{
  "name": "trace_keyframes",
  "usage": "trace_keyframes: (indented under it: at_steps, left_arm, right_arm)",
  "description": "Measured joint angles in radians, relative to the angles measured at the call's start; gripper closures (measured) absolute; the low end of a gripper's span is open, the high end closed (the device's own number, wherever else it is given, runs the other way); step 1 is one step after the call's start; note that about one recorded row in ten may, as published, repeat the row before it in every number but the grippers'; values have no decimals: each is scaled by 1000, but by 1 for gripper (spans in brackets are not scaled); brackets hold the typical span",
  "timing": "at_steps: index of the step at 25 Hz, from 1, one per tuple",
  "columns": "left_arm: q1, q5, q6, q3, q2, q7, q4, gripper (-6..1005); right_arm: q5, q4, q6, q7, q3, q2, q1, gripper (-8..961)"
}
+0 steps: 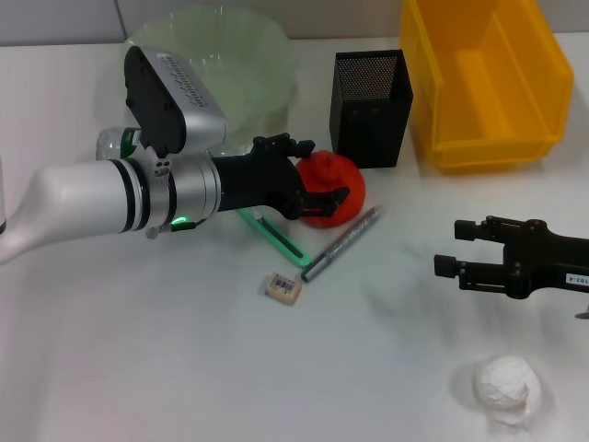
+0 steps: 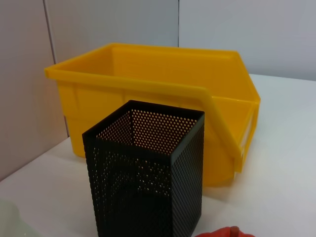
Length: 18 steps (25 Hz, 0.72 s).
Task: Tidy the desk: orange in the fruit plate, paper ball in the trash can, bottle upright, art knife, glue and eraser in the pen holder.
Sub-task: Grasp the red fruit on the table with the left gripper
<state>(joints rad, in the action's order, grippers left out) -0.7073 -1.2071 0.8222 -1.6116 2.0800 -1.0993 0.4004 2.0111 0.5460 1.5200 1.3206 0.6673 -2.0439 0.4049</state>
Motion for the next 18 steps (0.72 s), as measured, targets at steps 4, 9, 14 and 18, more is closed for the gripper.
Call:
trace_keyframes:
  at_steps: [4, 9, 14, 18]
  left_arm:
    - [0, 0, 0, 0, 0, 0, 0, 148]
    - [0, 0, 0, -1, 0, 0, 0, 148]
    - [0, 0, 0, -1, 0, -1, 0, 148]
    - [0, 0, 0, -1, 0, -1, 0, 149]
  right_arm:
    - [0, 0, 0, 0, 0, 0, 0, 183]
    - [0, 0, 0, 0, 0, 1, 0, 183]
    - [0, 0, 0, 0, -1, 1, 0, 183]
    - [0, 0, 0, 0, -2, 1, 0, 183]
